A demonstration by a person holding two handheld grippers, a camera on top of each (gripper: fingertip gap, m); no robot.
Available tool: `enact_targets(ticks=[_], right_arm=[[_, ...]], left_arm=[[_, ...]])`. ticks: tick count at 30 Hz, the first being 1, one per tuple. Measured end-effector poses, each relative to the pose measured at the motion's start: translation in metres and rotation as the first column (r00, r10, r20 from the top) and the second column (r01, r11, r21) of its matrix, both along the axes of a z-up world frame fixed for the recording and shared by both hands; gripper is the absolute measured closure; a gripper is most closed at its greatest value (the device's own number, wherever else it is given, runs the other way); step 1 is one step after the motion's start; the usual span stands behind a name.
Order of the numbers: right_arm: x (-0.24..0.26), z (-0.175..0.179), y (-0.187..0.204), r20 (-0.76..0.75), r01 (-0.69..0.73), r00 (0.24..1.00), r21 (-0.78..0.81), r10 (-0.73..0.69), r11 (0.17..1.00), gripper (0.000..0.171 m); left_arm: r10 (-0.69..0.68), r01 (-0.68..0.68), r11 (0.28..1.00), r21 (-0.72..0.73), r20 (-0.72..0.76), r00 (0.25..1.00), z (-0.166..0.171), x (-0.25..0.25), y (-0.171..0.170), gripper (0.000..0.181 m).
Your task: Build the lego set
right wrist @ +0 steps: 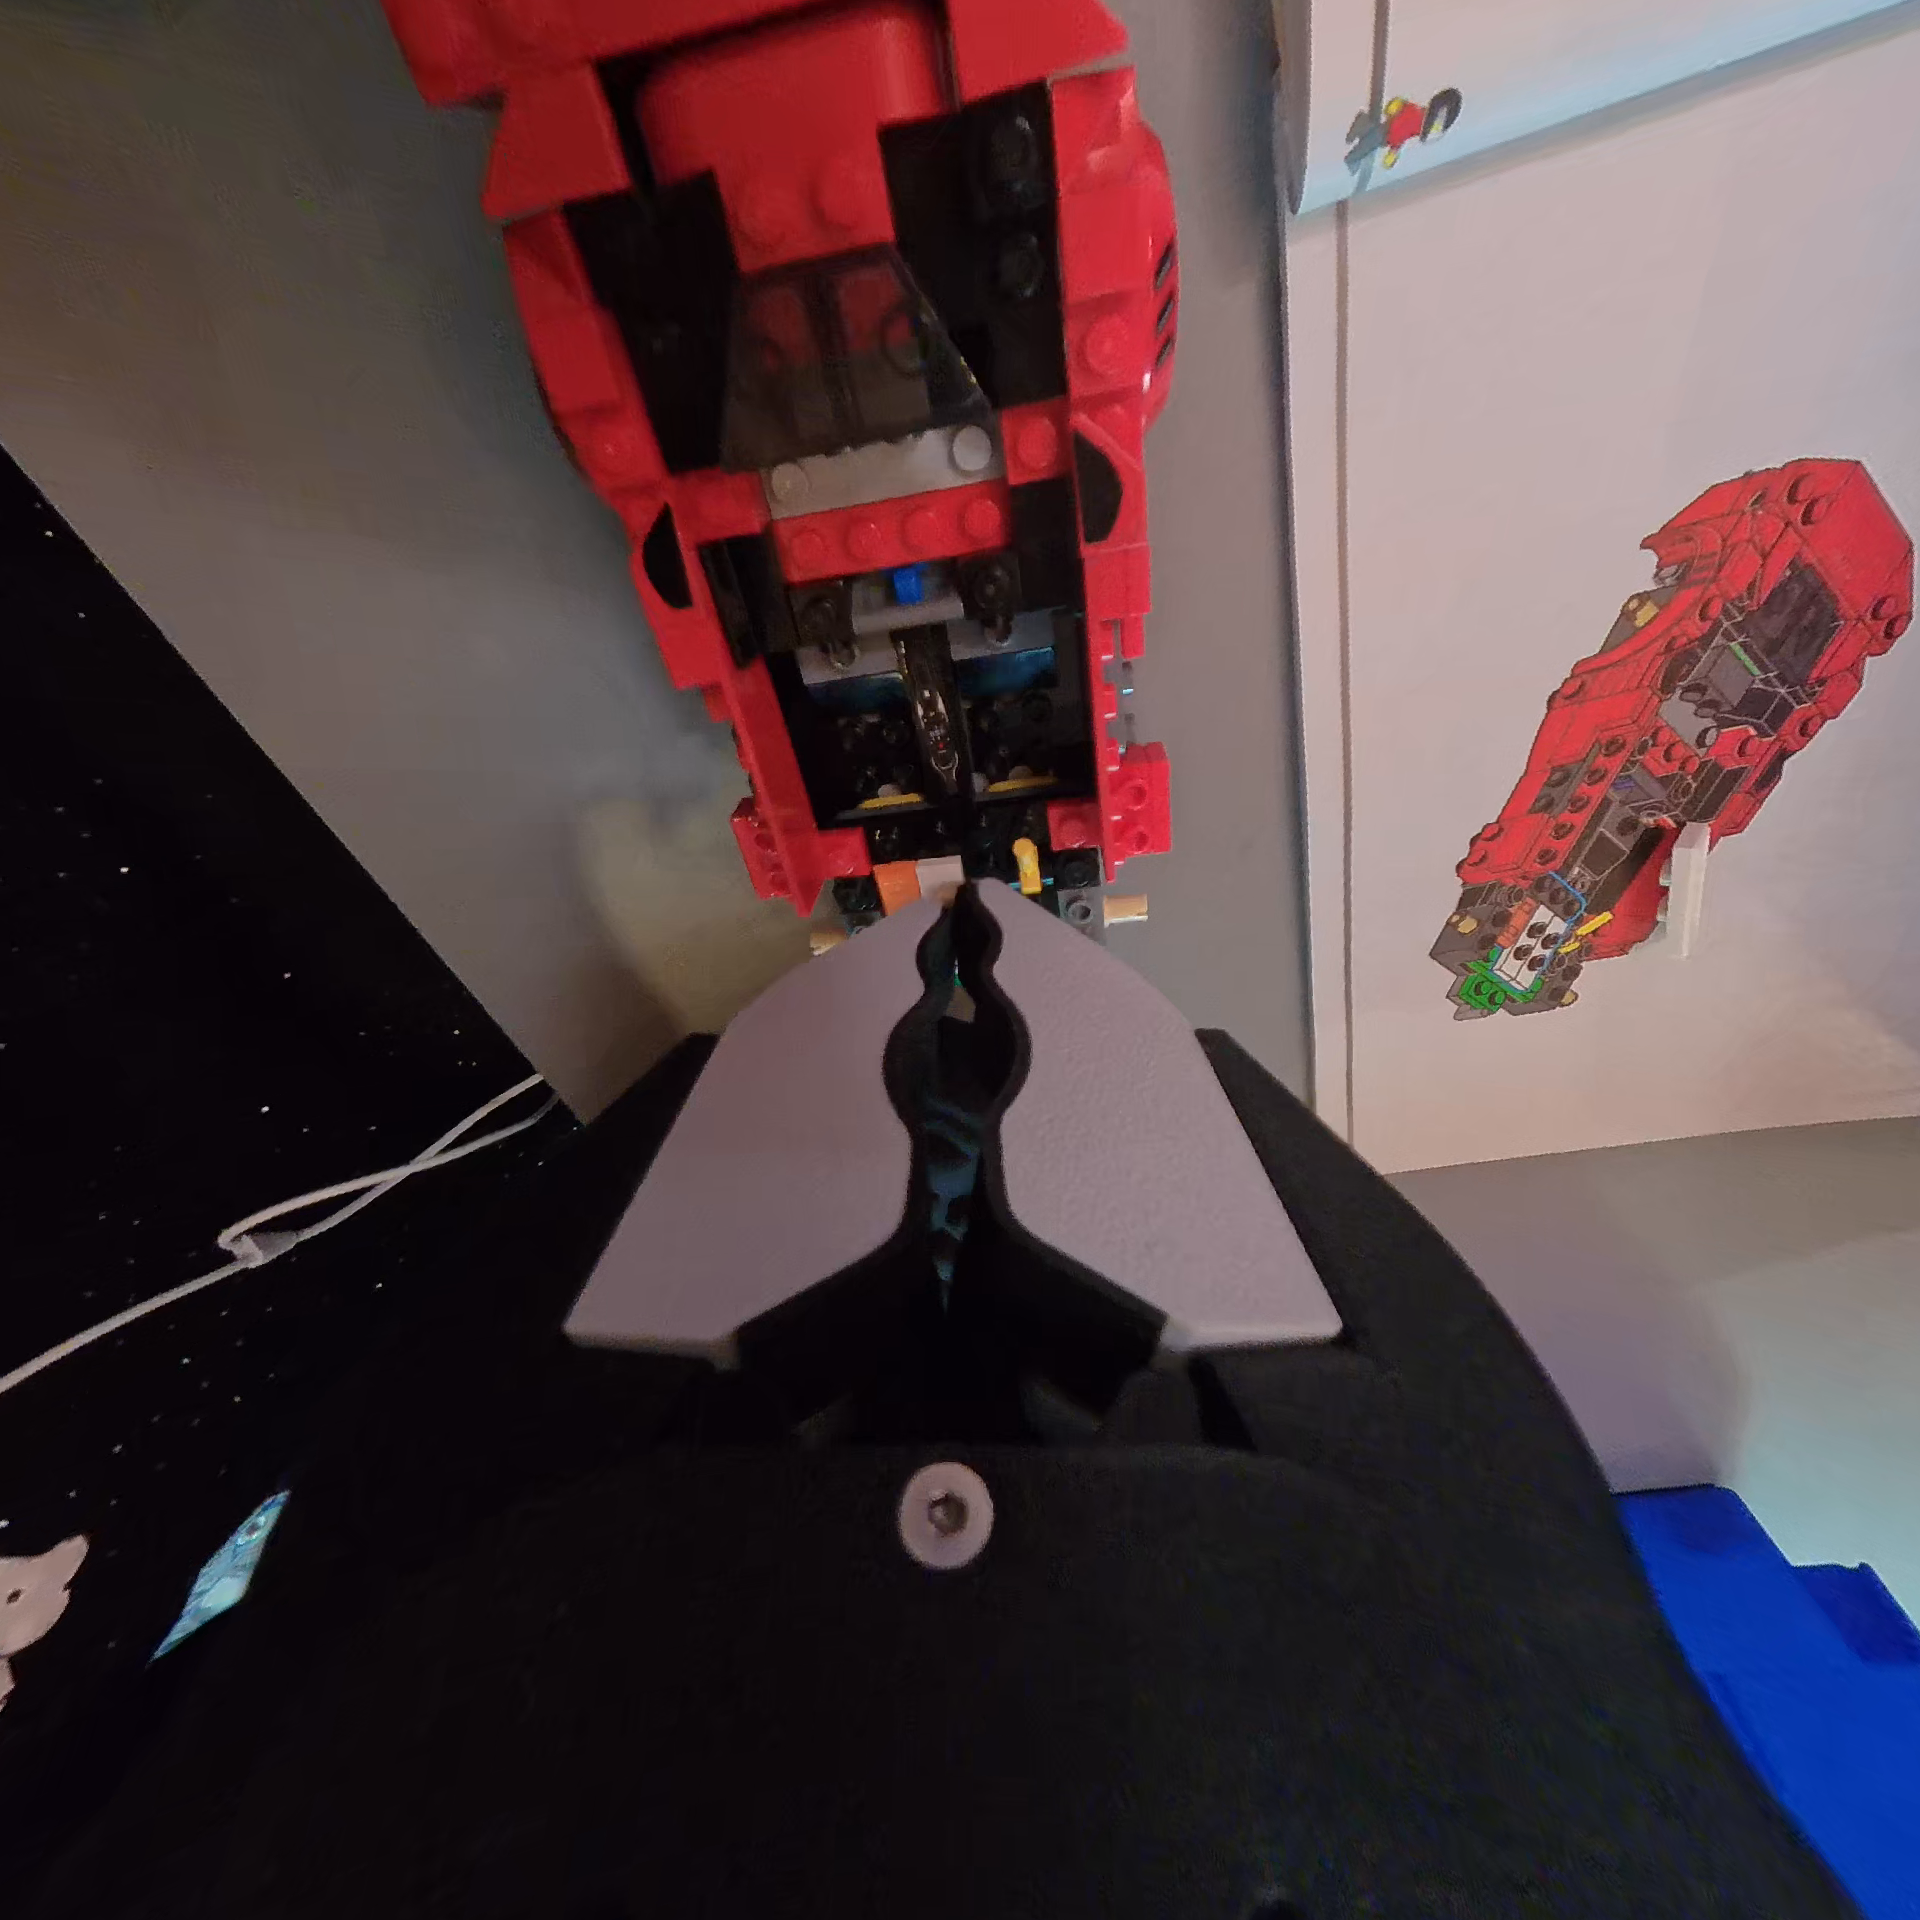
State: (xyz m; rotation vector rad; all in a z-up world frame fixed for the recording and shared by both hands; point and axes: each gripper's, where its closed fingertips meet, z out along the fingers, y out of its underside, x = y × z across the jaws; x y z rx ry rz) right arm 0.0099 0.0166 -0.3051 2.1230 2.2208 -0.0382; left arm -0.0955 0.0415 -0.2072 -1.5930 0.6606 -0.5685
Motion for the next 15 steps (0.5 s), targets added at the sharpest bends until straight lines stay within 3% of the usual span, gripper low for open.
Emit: enact_targets(ticks=[15], right_arm=[[-0.0012, 0.0007, 0.0015, -0.062, -0.024, 0.997, 0.162, 0.035, 0.986, 0.171]], left_arm=[[0.011, -0.011, 1.000, -0.006, -0.013, 1.000, -0.0025, -0.0010, 0.0019, 0.179]])
